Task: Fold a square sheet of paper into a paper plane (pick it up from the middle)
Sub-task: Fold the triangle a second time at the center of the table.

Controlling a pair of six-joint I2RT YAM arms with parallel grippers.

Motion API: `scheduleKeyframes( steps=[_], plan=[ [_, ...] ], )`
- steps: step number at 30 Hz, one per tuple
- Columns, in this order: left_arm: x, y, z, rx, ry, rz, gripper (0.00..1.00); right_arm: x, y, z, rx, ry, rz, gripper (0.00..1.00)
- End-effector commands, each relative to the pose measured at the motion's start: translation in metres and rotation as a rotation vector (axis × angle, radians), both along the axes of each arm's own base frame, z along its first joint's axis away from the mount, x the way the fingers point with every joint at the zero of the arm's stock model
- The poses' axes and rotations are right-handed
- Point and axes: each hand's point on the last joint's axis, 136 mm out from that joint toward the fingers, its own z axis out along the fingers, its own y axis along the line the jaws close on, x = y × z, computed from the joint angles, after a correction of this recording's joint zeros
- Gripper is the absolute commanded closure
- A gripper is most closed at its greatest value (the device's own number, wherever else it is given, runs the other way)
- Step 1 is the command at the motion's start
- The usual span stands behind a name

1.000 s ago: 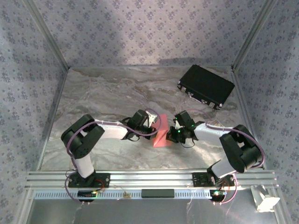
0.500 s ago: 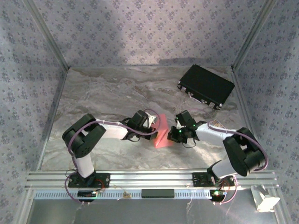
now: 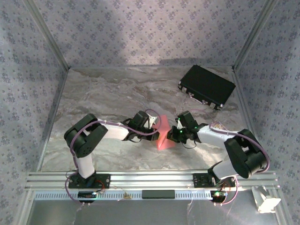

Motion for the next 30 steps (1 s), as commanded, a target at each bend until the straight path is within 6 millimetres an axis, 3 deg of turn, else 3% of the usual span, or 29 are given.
scheduleKeyframes(
  steps=[1,14,30],
  plan=[
    [-0.003,-0.002,0.003,0.009,0.0,-0.016,0.97,-0.006,-0.007,-0.014,-0.049,0.039,-0.009,0.92],
    [0.008,0.004,0.015,0.039,-0.084,0.012,0.97,-0.01,-0.018,-0.025,-0.098,0.06,-0.015,0.94],
    [0.01,0.002,0.01,0.049,-0.075,0.007,0.97,-0.012,-0.018,-0.026,-0.099,0.068,-0.006,0.94]
  ],
)
